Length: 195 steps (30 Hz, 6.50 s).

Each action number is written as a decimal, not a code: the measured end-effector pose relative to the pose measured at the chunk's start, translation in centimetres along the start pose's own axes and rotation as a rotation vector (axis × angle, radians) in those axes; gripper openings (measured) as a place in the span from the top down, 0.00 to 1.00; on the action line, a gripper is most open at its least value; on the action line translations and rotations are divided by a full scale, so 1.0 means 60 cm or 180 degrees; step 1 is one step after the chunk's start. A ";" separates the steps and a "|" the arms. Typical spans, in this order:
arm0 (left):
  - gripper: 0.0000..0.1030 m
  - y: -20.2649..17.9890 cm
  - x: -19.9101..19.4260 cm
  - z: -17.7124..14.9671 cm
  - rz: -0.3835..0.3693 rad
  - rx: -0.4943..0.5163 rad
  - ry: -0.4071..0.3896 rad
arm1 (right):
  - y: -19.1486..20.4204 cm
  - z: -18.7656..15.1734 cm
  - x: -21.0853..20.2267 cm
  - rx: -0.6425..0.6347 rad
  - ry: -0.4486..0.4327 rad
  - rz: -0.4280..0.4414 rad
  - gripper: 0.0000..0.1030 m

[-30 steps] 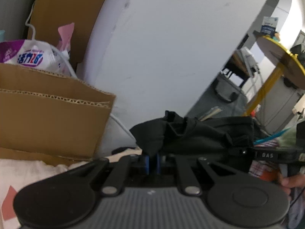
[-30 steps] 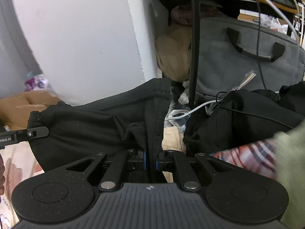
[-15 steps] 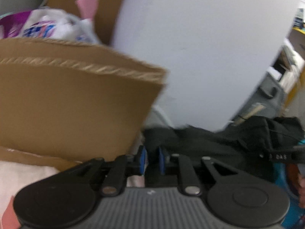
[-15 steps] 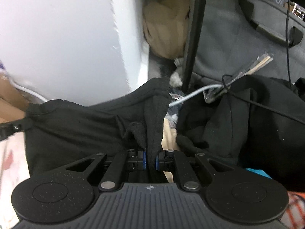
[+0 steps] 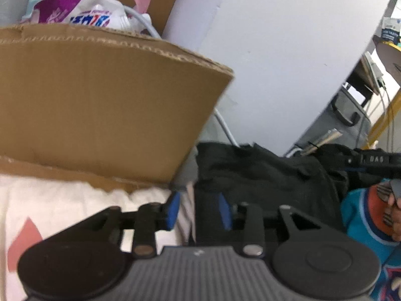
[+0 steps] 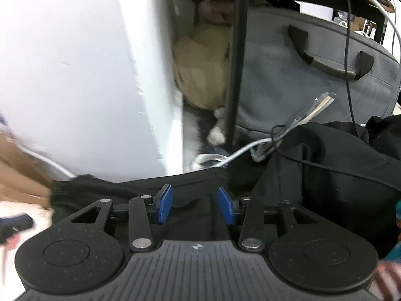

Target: Fold clothes

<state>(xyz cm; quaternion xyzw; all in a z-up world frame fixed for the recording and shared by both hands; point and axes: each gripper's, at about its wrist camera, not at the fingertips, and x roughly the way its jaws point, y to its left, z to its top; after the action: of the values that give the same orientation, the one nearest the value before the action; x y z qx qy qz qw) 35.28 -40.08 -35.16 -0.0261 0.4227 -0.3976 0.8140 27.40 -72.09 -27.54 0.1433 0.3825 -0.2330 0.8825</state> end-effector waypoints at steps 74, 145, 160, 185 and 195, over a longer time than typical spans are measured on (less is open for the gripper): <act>0.14 -0.102 -0.208 -0.153 -0.0205 0.0699 0.1108 | -0.001 -0.379 -0.222 0.0180 0.0474 0.0032 0.30; 0.00 -0.255 -0.994 0.043 0.1606 -0.0114 0.0349 | 0.101 -0.108 -0.812 0.0153 0.0581 0.0853 0.00; 0.00 -0.220 -1.109 -0.034 0.1927 -0.0516 0.0085 | 0.167 -0.133 -0.902 -0.0108 0.0515 0.0938 0.00; 0.01 -0.147 -1.048 -0.192 0.2008 -0.0761 0.0009 | 0.287 -0.261 -0.886 -0.0413 0.0580 0.1115 0.00; 0.01 -0.141 -0.994 -0.235 0.2054 -0.0957 0.0064 | 0.320 -0.286 -0.878 -0.0677 0.0639 0.1125 0.00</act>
<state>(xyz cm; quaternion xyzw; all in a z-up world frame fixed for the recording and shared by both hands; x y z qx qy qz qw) 0.50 -1.79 -1.22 -0.0068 0.4709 -0.0536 0.8805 -4.60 -32.49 1.56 0.1367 0.4598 -0.0178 0.8773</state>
